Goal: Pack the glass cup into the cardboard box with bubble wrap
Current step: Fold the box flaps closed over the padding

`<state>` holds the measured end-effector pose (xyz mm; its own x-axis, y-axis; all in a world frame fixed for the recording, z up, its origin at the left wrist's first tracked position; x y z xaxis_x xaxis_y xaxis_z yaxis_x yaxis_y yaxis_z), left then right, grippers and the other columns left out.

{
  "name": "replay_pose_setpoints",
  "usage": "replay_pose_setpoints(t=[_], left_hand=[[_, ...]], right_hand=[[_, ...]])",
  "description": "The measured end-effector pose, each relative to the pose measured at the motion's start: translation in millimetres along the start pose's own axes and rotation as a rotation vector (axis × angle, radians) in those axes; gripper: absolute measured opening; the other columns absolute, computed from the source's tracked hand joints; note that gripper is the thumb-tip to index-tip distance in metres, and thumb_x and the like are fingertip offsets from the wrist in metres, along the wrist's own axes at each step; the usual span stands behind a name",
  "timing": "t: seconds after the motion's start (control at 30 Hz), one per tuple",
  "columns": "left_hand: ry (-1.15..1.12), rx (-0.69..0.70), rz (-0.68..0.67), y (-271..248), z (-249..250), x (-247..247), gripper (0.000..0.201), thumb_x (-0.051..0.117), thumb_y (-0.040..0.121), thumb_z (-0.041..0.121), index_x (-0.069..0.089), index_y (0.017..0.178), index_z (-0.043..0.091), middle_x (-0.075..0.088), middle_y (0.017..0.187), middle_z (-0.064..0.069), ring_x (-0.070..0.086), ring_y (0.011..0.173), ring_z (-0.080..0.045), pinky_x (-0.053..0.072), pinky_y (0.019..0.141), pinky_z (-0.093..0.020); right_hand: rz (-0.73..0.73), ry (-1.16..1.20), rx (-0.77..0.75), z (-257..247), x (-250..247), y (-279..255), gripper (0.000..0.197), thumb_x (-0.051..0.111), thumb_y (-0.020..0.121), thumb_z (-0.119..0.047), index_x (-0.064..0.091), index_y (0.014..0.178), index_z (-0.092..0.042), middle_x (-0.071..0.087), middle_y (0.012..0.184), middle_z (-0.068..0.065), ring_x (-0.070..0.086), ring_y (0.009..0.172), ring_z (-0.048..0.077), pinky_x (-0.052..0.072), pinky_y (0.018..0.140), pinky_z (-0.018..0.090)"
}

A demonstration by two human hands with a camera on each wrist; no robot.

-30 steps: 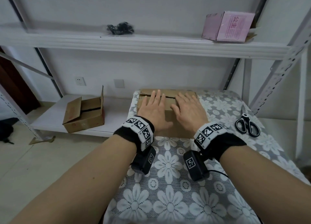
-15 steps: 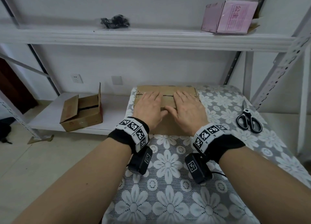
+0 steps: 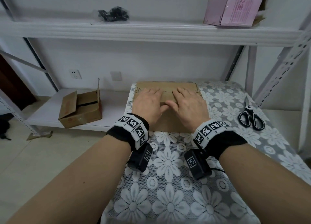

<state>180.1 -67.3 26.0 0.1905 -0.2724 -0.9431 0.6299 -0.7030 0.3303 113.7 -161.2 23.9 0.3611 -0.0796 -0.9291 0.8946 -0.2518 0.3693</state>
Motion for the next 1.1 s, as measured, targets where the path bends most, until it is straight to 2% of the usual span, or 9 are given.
replay_pose_setpoints(t=[0.23,0.4,0.53,0.67,0.77,0.87,0.97,1.03,1.1], left_hand=[[-0.007,-0.008,-0.004,-0.6,-0.9,-0.3,0.065,0.047,0.091,0.053,0.04,0.142,0.015,0.043,0.147,-0.002,0.036,0.133,-0.021,0.029,0.109,-0.034],[0.01,-0.007,-0.019,-2.4,1.7,-1.5,0.064,0.045,0.091,0.054,0.041,0.141,0.014,0.045,0.145,0.0,0.035,0.129,-0.021,0.029,0.105,-0.029],[0.042,-0.021,-0.051,-4.2,3.9,-4.1,0.066,0.043,0.091,0.055,0.038,0.143,0.014,0.041,0.148,0.0,0.035,0.129,-0.021,0.031,0.105,-0.03],[0.059,-0.039,-0.107,-11.8,9.6,-0.9,0.069,0.038,0.094,0.054,0.027,0.148,0.01,0.028,0.156,-0.002,0.03,0.133,-0.024,0.031,0.109,-0.033],[0.052,-0.059,-0.2,-13.4,12.2,-2.2,0.074,0.036,0.095,0.053,0.014,0.151,0.009,0.013,0.16,-0.004,0.017,0.143,-0.024,0.021,0.117,-0.037],[0.012,-0.099,-0.307,-9.1,10.4,-4.6,0.08,0.042,0.094,0.051,0.005,0.152,0.011,0.002,0.161,-0.004,0.003,0.148,-0.022,0.011,0.119,-0.039],[-0.009,-0.113,-0.31,-6.4,15.3,-16.9,0.08,0.047,0.093,0.048,0.011,0.152,0.01,0.009,0.16,-0.006,0.007,0.147,-0.023,0.011,0.118,-0.04],[-0.025,-0.113,-0.262,-7.1,21.1,-33.1,0.073,0.051,0.092,0.046,0.023,0.148,0.009,0.023,0.156,-0.007,0.018,0.144,-0.024,0.017,0.116,-0.039],[-0.129,-0.128,-0.157,-7.5,24.6,-49.6,0.061,0.056,0.09,0.041,0.037,0.141,0.011,0.041,0.146,-0.009,0.035,0.136,-0.025,0.029,0.11,-0.038]], right_hand=[[0.007,0.001,-0.002,-0.1,0.8,-0.8,0.074,0.015,0.091,-0.061,0.063,0.115,-0.01,0.064,0.12,0.009,0.057,0.114,0.028,0.044,0.095,0.04],[0.003,-0.008,-0.005,-1.1,1.6,-2.3,0.074,0.014,0.091,-0.061,0.06,0.12,-0.011,0.06,0.129,0.009,0.053,0.123,0.026,0.04,0.101,0.039],[-0.058,-0.031,0.011,-1.5,0.3,-3.8,0.067,0.02,0.095,-0.058,0.046,0.137,-0.013,0.043,0.147,0.007,0.035,0.138,0.022,0.025,0.113,0.037],[-0.139,-0.028,0.006,-0.9,2.8,-8.5,0.064,0.018,0.098,-0.053,0.026,0.149,-0.014,0.025,0.157,0.006,0.019,0.146,0.02,0.015,0.12,0.037],[-0.3,0.002,0.002,3.1,3.1,-8.0,0.063,0.019,0.1,-0.051,0.01,0.152,-0.017,0.007,0.161,0.002,0.005,0.148,0.018,0.005,0.12,0.036],[-0.368,0.006,0.015,8.6,-3.3,-13.3,0.063,0.022,0.1,-0.05,0.008,0.152,-0.018,0.002,0.161,0.003,0.002,0.148,0.02,0.005,0.121,0.039],[-0.313,0.038,0.047,12.9,-16.1,-23.3,0.062,0.027,0.099,-0.048,0.015,0.151,-0.016,0.008,0.16,0.004,0.005,0.148,0.021,0.007,0.121,0.039],[-0.286,0.092,0.077,15.4,-26.4,-28.8,0.062,0.029,0.099,-0.047,0.017,0.151,-0.014,0.009,0.16,0.004,0.006,0.148,0.021,0.009,0.121,0.038],[-0.287,0.175,0.118,20.9,-31.4,-30.6,0.061,0.03,0.099,-0.047,0.022,0.15,-0.013,0.014,0.159,0.004,0.011,0.147,0.021,0.012,0.12,0.038]])
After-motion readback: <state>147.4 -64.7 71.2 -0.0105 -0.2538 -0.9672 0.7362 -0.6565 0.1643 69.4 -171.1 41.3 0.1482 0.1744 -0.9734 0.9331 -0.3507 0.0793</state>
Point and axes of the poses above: each hand's wrist, its own y-axis towards the middle knuckle, its own x-axis out of the palm, z = x × y, the point moved 7 cm from there along y, towards the middle knuckle
